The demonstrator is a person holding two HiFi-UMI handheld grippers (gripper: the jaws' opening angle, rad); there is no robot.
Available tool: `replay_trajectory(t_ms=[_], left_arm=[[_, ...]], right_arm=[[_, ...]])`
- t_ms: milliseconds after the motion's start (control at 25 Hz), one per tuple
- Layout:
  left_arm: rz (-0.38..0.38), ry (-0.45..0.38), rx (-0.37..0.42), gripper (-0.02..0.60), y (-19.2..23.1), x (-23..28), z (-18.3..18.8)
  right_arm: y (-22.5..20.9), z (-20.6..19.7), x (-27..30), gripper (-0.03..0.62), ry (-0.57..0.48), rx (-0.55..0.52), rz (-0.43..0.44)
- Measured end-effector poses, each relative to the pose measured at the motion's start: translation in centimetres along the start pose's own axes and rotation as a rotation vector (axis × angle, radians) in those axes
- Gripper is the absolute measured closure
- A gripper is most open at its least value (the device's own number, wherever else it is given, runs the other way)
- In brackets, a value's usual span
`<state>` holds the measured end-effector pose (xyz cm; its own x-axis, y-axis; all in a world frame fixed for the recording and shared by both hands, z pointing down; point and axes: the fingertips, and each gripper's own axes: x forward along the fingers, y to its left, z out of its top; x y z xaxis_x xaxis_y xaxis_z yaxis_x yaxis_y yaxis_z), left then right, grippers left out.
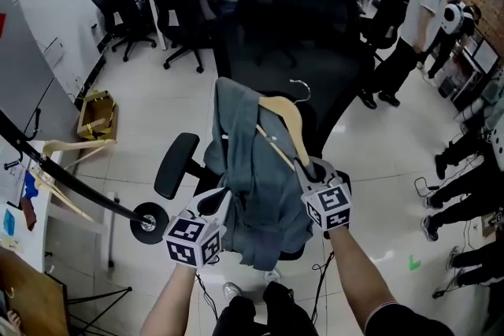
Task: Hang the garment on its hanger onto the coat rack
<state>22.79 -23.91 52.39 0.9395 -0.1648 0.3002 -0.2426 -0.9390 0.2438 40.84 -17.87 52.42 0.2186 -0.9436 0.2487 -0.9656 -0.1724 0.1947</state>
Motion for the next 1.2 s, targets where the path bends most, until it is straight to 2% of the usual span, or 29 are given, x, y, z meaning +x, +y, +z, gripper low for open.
replay_trajectory(t_ms=[440, 680, 920, 1200], left_arm=[[-0.042, -0.104, 0.112, 0.58, -1.7, -5.2, 8.3], [-0.033, -0.183, 0.173, 0.58, -3.9, -6.7, 13.1], [0.059, -0.27, 0.226, 0.58, -5.9, -9.7, 17.6], [0.21, -0.345, 0.233, 0.58, -8.4, -15.9, 19.6]], right_arm=[[0.5, 11.8, -7.8, 0.553, -0.139, -0.038, -0.001], [0.1, 16.9, -10.9, 0.553, -0.194, -0.109, 0.025], [0.4, 21.7, -13.3, 0.553, -0.267, -0.17, 0.149], [4.4, 25.0, -16.9, 0.553, -0.343, -0.193, 0.358]])
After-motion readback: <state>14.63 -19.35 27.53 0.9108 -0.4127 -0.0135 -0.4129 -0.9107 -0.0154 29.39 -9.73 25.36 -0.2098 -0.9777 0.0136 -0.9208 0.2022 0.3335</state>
